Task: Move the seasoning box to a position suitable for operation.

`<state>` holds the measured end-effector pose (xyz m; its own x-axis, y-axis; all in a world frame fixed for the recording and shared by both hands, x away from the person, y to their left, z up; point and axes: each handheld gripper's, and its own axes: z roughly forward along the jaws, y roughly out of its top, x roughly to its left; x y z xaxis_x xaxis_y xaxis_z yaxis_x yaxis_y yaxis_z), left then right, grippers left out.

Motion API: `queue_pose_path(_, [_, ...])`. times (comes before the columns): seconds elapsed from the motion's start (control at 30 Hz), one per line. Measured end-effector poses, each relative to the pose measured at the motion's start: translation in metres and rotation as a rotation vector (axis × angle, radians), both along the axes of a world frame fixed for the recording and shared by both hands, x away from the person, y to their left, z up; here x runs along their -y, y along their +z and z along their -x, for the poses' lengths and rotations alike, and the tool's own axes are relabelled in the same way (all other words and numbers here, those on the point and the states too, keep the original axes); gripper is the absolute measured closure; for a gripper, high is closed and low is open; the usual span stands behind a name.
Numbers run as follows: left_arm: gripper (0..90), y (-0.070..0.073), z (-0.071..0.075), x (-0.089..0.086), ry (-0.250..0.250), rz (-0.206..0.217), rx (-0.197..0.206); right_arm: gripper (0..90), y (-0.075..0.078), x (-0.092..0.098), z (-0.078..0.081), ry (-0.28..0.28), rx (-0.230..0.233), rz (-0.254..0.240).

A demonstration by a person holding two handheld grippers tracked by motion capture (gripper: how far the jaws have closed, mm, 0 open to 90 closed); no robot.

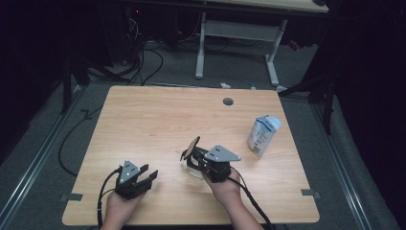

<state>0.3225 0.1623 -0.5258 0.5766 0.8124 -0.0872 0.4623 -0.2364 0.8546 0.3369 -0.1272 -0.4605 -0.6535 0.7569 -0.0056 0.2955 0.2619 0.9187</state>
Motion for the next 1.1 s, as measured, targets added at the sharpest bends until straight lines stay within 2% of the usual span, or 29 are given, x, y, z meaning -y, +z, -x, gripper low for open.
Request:
queue_pose_path(0.1, [52.3, 0.0, 0.0, 0.001, 0.002, -0.011, 0.004, 89.5, 0.001, -0.003, -0.002, 0.002, -0.001, 0.004])
queue_pose_path(0.5, [51.0, 0.002, 0.002, 0.002, 0.005, -0.002, 0.022, 89.2, 0.004, -0.016, -0.008, 0.018, 0.004, 0.011])
queue_pose_path(0.67, [50.3, 0.002, 0.003, 0.002, 0.0, -0.004, 0.022, 89.1, 0.003, -0.02, -0.01, 0.02, -0.005, 0.02])
queue_pose_path(0.77, [49.6, 0.002, 0.002, 0.003, -0.009, 0.008, 0.015, 88.6, 0.002, -0.02, -0.01, 0.022, -0.005, 0.019])
queue_pose_path(0.9, [47.1, 0.003, 0.003, 0.005, 0.0, 0.014, 0.031, 88.5, 0.001, -0.008, -0.004, 0.002, 0.002, 0.015])
queue_pose_path(1.03, [45.2, 0.005, 0.004, 0.009, -0.012, 0.03, 0.033, 88.1, -0.003, 0.011, 0.002, -0.028, 0.003, 0.012])
queue_pose_path(1.07, [44.9, 0.005, 0.004, 0.009, -0.012, 0.03, 0.033, 88.1, -0.003, 0.011, 0.002, -0.028, 0.003, 0.012])
queue_pose_path(1.1, [44.6, 0.007, 0.005, 0.011, -0.016, 0.043, 0.037, 87.9, -0.007, 0.022, 0.006, -0.04, -0.001, 0.003])
